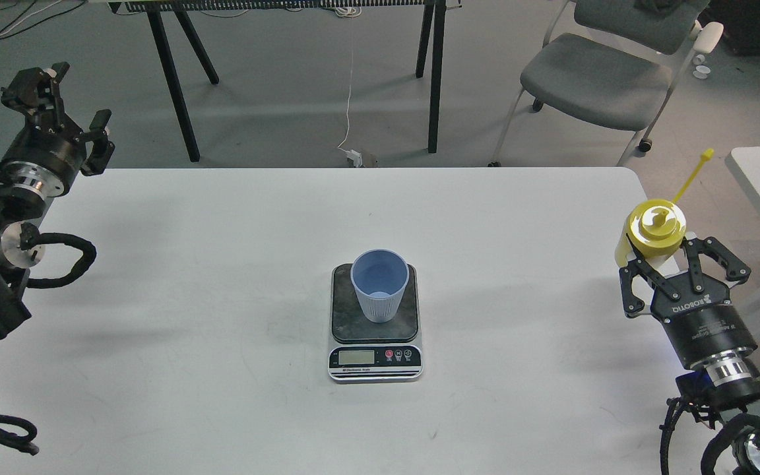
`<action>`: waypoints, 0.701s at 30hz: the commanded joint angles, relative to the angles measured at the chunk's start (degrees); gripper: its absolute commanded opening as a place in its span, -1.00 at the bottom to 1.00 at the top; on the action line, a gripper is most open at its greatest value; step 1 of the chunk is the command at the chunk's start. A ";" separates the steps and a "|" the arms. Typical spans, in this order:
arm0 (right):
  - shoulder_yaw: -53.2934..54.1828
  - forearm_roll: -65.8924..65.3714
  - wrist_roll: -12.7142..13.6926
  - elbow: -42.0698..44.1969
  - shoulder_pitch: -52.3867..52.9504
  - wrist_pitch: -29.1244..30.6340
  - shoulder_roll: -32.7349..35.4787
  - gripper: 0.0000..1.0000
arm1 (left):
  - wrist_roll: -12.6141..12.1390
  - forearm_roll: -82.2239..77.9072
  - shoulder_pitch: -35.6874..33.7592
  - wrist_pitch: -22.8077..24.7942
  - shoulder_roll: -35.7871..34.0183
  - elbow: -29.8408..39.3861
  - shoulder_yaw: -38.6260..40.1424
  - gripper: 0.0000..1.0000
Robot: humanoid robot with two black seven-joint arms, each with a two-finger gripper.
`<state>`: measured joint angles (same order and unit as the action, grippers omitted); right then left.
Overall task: Pour seasoning into cup on scale with both arms
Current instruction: 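Lower the yellow bottle onto the table with the right gripper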
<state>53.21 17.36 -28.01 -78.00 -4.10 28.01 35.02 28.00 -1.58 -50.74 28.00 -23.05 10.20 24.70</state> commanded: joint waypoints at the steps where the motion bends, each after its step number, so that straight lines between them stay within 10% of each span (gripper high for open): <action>1: 1.99 0.31 0.01 7.49 -1.43 -0.01 -5.47 -0.71 | 0.00 0.00 0.03 0.00 -0.06 0.00 -0.52 0.75; 21: 2.52 0.04 0.01 10.94 2.34 -0.01 -13.83 -0.70 | 0.00 0.00 -1.02 0.00 0.38 0.18 -2.81 0.75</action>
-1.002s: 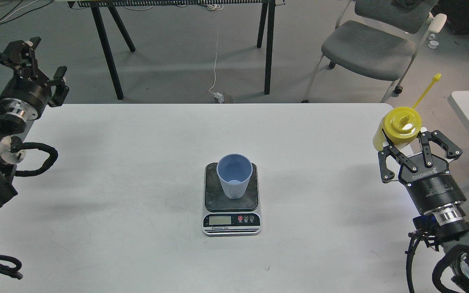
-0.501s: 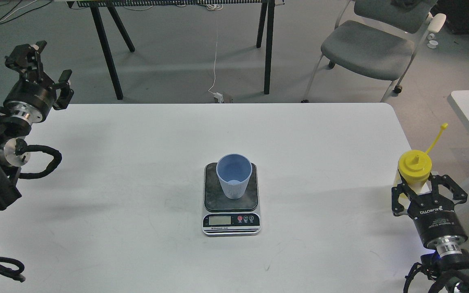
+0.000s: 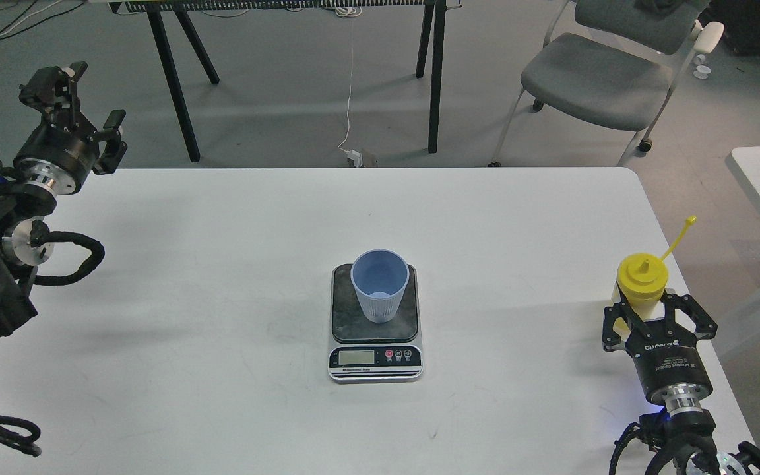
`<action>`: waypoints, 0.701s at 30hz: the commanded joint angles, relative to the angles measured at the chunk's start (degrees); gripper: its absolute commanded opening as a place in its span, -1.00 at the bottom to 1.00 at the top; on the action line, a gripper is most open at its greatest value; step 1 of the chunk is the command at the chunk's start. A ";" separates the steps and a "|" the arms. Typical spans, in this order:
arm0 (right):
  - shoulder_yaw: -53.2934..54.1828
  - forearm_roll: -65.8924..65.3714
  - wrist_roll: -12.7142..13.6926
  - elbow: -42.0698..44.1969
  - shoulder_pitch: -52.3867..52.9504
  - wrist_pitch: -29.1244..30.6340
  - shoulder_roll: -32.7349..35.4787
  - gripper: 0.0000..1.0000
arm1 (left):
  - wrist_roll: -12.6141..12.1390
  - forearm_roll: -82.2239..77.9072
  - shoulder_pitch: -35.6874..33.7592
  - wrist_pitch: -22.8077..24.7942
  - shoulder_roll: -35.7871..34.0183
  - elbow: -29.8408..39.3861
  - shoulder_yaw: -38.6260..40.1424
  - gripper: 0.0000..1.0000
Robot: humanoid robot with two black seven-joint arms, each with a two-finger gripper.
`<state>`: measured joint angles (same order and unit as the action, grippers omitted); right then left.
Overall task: Pour seasoning into cup on scale with both arms
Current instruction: 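Lower the yellow bottle onto the table with the right gripper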
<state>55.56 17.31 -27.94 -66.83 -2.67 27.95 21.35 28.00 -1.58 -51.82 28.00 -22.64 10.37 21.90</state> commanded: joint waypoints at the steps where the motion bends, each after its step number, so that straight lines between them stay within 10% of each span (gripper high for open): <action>1: 0.07 0.09 -0.06 -0.41 1.26 0.05 -0.52 -0.70 | 0.00 0.00 0.05 0.00 -0.12 0.00 -0.01 0.75; 21: 1.21 0.00 -0.06 0.64 4.95 0.05 -10.80 -0.68 | 0.00 0.00 -0.04 0.00 -1.00 0.00 -0.10 0.75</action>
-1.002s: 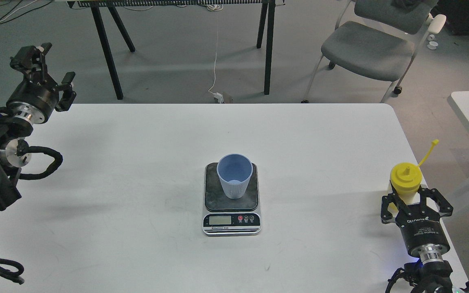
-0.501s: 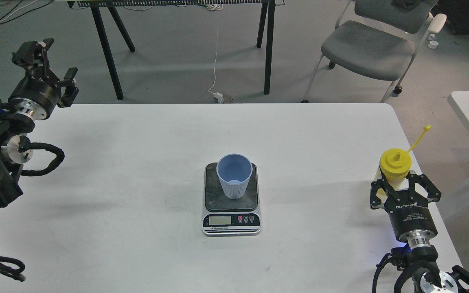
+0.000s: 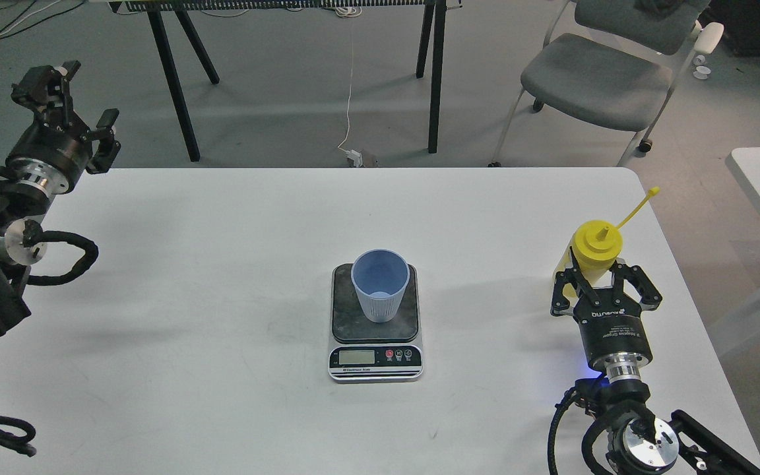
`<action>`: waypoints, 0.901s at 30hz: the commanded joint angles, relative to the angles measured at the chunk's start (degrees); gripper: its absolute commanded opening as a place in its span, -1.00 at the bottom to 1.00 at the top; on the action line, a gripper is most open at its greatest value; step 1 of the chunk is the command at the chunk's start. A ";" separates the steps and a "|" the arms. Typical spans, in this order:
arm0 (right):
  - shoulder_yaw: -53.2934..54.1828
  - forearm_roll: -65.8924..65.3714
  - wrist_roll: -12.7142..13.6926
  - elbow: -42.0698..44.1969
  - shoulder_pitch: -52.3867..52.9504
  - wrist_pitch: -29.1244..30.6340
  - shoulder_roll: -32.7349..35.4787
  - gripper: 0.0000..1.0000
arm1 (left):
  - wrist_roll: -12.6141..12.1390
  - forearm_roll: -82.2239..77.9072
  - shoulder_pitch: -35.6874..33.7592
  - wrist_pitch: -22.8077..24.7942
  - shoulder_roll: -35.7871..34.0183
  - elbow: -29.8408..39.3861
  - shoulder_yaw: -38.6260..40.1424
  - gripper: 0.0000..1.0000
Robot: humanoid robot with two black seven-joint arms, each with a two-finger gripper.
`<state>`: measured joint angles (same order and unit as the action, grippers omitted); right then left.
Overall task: Pour seasoning into cup on scale with both arms
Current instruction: 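Lower the yellow bottle onto the table with the right gripper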
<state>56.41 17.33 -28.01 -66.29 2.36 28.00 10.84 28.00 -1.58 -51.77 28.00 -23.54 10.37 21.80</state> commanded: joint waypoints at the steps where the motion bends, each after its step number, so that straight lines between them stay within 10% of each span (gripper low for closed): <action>1: 0.37 -0.01 0.01 0.28 -0.07 0.00 -0.30 -0.68 | 0.00 0.00 -0.08 0.00 -0.10 0.00 0.00 0.75; 14: 0.28 0.07 0.01 2.65 -0.07 0.00 -0.30 -0.38 | 0.00 0.00 -0.08 0.00 -0.28 0.00 0.00 0.75; 27: -0.77 -0.01 0.01 2.74 -0.43 0.00 -0.21 0.33 | 0.00 -0.09 -0.52 0.00 -0.02 0.00 0.00 0.75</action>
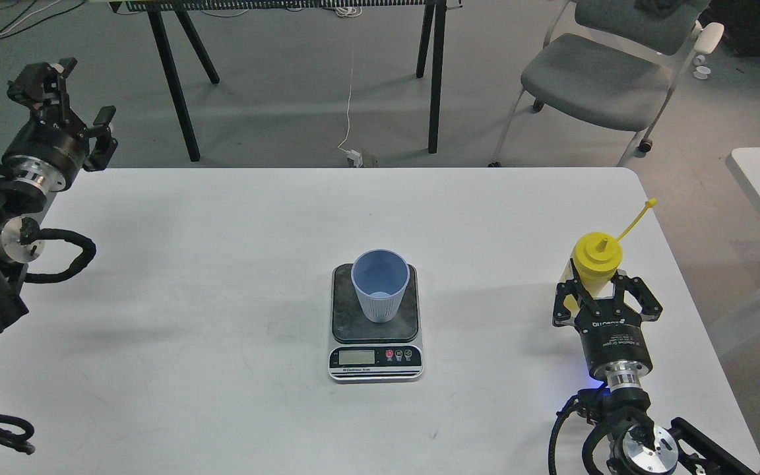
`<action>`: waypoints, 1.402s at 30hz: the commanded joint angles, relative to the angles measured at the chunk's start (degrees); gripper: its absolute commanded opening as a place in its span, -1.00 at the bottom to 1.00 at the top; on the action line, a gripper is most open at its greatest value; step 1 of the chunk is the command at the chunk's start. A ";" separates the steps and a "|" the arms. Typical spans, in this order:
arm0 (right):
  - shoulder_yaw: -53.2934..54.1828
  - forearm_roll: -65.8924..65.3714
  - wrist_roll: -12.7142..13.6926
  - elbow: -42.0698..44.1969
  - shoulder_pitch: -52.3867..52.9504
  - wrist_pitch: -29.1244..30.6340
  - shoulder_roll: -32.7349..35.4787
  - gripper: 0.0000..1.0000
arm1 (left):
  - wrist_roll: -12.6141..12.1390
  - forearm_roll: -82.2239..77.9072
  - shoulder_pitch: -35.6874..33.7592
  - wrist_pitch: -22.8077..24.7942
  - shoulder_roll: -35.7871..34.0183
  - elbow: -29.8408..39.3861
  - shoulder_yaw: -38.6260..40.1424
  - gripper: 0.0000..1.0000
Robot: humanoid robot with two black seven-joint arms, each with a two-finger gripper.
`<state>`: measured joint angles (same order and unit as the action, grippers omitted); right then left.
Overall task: Pour seasoning into cup on scale with both arms
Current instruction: 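Lower the yellow bottle onto the table with the right gripper, then open the right gripper and pull it back from the bottle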
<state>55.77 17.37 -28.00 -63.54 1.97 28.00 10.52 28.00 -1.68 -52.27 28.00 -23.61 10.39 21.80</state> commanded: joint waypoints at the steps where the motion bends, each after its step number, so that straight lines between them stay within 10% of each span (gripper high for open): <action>1: -0.13 -0.05 0.00 -0.09 -0.04 0.00 0.11 0.36 | 0.00 0.01 -0.03 0.00 -0.03 -0.02 0.00 0.75; 13: -0.39 -0.14 0.00 -0.62 -0.30 0.00 0.20 0.81 | 0.00 0.01 -0.03 0.00 -0.12 -0.02 0.00 0.75; 29: -2.15 -0.05 0.00 -5.53 -5.75 0.00 3.97 0.86 | 0.00 0.01 -0.03 0.00 0.58 -0.02 0.00 0.75; 42: -1.80 -0.31 0.00 -16.18 -16.11 0.00 23.47 0.86 | 0.00 0.01 -0.47 0.00 0.67 -0.02 0.09 0.75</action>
<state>53.97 17.46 -28.00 -79.25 -11.57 28.00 29.46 28.00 -1.67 -52.71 28.01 -22.96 10.40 21.85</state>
